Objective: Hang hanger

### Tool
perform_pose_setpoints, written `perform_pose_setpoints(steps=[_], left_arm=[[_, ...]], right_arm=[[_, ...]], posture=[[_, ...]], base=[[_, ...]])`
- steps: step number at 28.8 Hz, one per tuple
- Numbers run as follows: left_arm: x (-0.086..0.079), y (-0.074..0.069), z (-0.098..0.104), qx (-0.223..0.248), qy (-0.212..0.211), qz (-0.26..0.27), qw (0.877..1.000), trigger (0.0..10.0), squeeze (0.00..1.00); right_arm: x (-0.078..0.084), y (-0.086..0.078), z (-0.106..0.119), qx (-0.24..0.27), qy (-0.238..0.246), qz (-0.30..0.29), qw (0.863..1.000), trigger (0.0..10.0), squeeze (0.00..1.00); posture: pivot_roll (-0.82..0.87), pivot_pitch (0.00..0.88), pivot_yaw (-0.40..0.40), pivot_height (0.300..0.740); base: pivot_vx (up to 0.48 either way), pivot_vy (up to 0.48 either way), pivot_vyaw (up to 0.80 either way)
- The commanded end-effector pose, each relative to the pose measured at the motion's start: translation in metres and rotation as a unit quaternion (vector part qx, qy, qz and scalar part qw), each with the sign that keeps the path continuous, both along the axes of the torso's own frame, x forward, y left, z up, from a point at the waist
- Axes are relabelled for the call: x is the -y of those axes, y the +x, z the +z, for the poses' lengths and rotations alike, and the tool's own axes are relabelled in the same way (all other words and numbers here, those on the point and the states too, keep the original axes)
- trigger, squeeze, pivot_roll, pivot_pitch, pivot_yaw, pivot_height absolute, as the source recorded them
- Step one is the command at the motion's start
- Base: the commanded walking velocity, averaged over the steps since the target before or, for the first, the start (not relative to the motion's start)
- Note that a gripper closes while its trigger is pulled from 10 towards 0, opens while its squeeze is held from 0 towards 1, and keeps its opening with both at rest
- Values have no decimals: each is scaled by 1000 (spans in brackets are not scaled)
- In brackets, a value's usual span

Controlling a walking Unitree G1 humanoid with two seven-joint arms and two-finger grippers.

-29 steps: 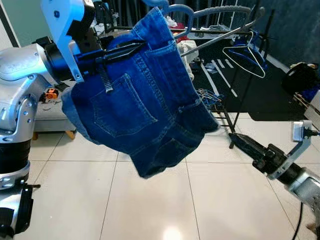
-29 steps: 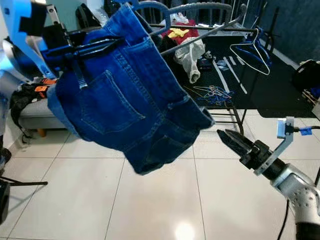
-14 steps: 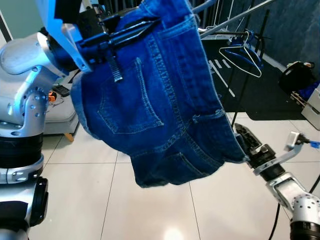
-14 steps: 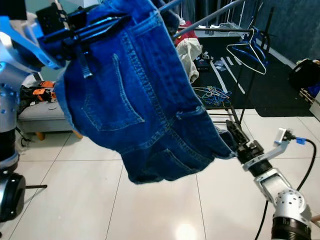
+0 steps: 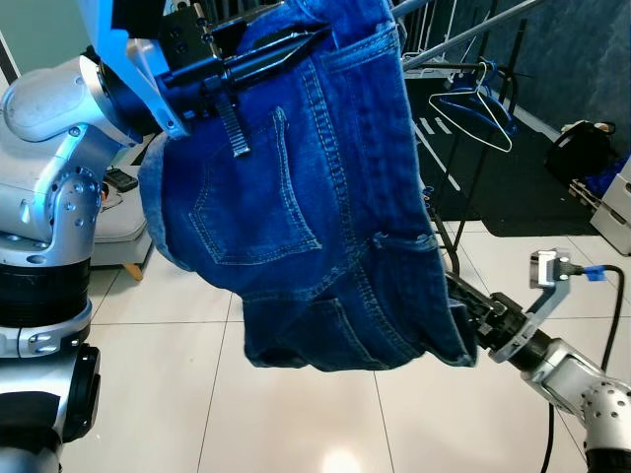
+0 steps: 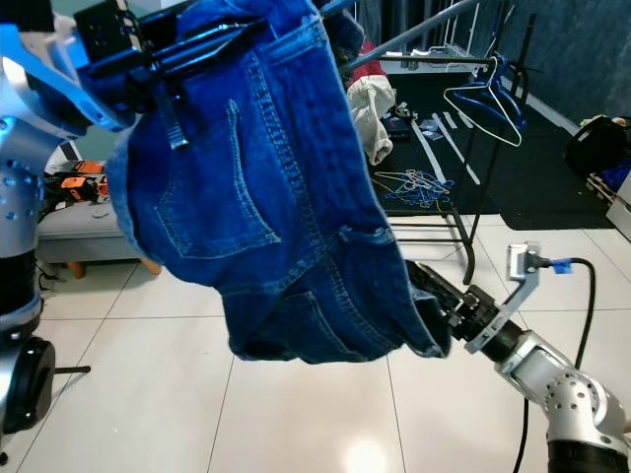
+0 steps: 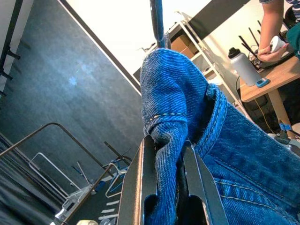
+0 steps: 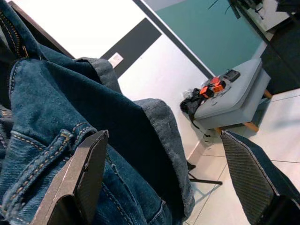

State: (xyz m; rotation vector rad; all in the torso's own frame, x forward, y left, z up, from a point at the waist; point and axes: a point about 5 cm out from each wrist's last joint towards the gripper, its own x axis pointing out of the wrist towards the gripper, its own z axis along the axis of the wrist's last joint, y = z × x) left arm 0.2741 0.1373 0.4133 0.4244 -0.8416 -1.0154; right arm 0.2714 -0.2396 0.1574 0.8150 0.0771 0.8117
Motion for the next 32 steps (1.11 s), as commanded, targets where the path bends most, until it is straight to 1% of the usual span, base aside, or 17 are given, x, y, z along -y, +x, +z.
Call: perform_pose_setpoints(steps=[1,4,6,9,10,11,13,15,17,18,19,20,21,23,28,31,32], left_arm=[[5,-5,8,21,-13,-12,1000,0,0],[5,-5,7,21,-12,-14,1000,0,0],[5,-5,7,21,-12,-14,1000,0,0],[5,-4,7,21,-12,-14,1000,0,0],[5,-4,7,21,-12,-14,1000,0,0],[5,-4,7,21,-11,-14,1000,0,0],[5,-4,7,21,-11,-14,1000,0,0],[6,-4,7,20,-9,-15,1000,0,0],[6,-4,7,20,-9,-15,1000,0,0],[6,-4,7,20,-9,-15,1000,0,0],[6,-4,7,20,-9,-15,1000,0,0],[5,-4,6,20,-8,-16,1000,0,0],[5,-4,6,20,-8,-16,1000,0,0],[5,-4,6,19,-7,-16,1000,0,0],[5,-4,6,19,-7,-17,1000,0,0],[5,-4,6,19,-7,-17,1000,0,0],[5,-4,6,19,-7,-18,1000,0,0]], right_arm=[[1,-3,3,14,-8,4,1000,10000,0],[1,-9,8,33,-8,21,999,10000,0],[1,-9,8,33,-8,21,999,10000,0],[0,-19,12,48,-14,54,997,10000,0],[0,-19,12,48,-14,54,997,10000,0],[3,-23,12,50,-20,66,996,10000,0],[3,-23,12,50,-20,66,996,10000,0],[14,-29,13,47,-36,77,995,10000,0],[14,-29,13,47,-36,77,995,10000,0],[20,-30,15,46,-42,77,995,10000,0],[20,-30,15,46,-42,77,995,10000,0],[25,-33,17,47,-52,80,994,10000,0],[25,-33,17,47,-52,80,994,10000,0],[30,-39,19,47,-73,97,991,10000,0],[32,-42,18,42,-91,102,990,10000,0],[32,-42,18,42,-91,102,990,10000,0],[33,-41,16,36,-103,98,989,10000,0]], posture=[[-155,0,6,740],[-155,0,8,740],[-155,0,8,740],[-152,0,5,740],[-152,0,5,740],[-152,0,7,740],[-152,0,7,740],[-151,0,5,740],[-151,0,5,740],[-151,0,4,740],[-151,0,4,740],[-151,0,4,740],[-151,0,4,740],[-151,0,5,740],[-151,0,5,740],[-151,0,5,740],[-153,0,5,740]], base=[[0,0,0],[0,0,0],[0,0,0],[0,0,0],[0,0,0],[0,0,0],[0,0,0],[0,0,0],[0,0,0],[0,0,0],[0,0,0],[0,0,0],[0,0,0],[0,0,0],[0,0,0],[0,0,0],[0,0,0]])
